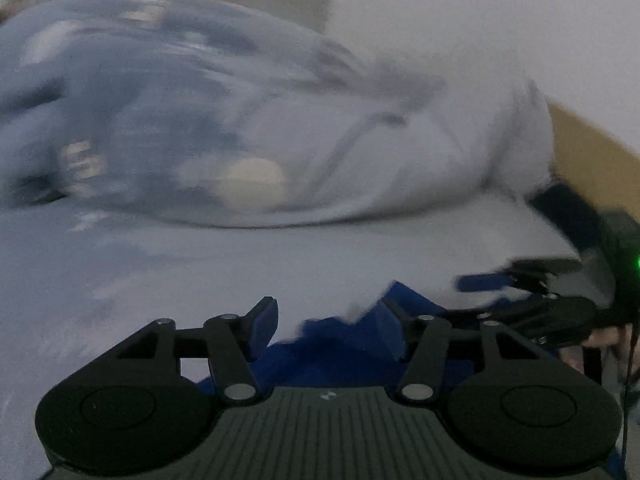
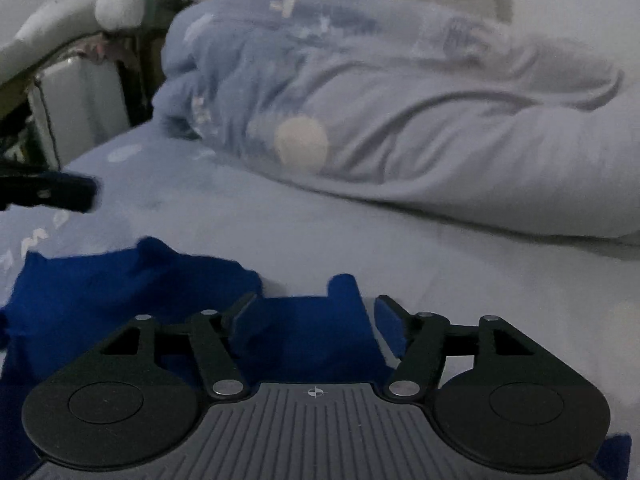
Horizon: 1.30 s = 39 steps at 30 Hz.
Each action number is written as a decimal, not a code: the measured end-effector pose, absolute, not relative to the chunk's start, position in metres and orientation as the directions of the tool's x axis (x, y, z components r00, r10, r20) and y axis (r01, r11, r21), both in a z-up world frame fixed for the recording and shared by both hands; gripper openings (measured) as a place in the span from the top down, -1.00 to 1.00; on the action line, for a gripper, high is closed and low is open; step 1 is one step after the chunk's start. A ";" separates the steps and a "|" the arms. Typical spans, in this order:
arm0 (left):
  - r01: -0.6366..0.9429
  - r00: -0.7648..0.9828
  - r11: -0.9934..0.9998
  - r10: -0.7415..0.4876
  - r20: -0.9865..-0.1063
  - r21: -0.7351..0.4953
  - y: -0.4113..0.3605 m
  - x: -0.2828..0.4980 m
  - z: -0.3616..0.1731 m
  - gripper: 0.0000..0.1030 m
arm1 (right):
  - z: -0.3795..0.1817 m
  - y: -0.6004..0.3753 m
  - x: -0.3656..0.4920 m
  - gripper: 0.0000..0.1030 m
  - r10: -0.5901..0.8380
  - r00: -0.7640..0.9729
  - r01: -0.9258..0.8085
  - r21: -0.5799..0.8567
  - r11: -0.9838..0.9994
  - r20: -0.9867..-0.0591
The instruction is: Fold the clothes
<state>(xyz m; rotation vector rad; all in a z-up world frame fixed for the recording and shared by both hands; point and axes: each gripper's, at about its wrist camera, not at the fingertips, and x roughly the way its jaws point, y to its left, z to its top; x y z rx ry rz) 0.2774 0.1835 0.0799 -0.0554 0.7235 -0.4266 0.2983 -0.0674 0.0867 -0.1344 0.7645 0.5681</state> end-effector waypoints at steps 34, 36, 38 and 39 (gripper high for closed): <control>0.305 0.770 0.949 -0.296 -0.565 -0.081 0.123 0.271 0.065 -0.70 | 0.088 -0.264 0.174 -0.30 0.147 0.793 -0.118 0.087 0.989 -0.591; 0.377 0.742 0.923 -0.353 -0.570 -0.082 0.091 0.258 0.076 -0.71 | 0.086 -0.284 0.140 -0.30 0.099 0.798 -0.054 0.093 0.994 -0.594; 0.439 0.706 0.895 -0.395 -0.587 -0.075 0.055 0.253 0.083 -0.71 | 0.063 -0.289 0.130 -0.30 0.090 0.771 0.013 0.156 0.988 -0.631; 0.470 0.686 0.880 -0.416 -0.598 -0.073 0.036 0.251 0.086 -0.71 | 0.052 -0.292 0.126 -0.30 0.088 0.759 0.048 0.190 0.981 -0.645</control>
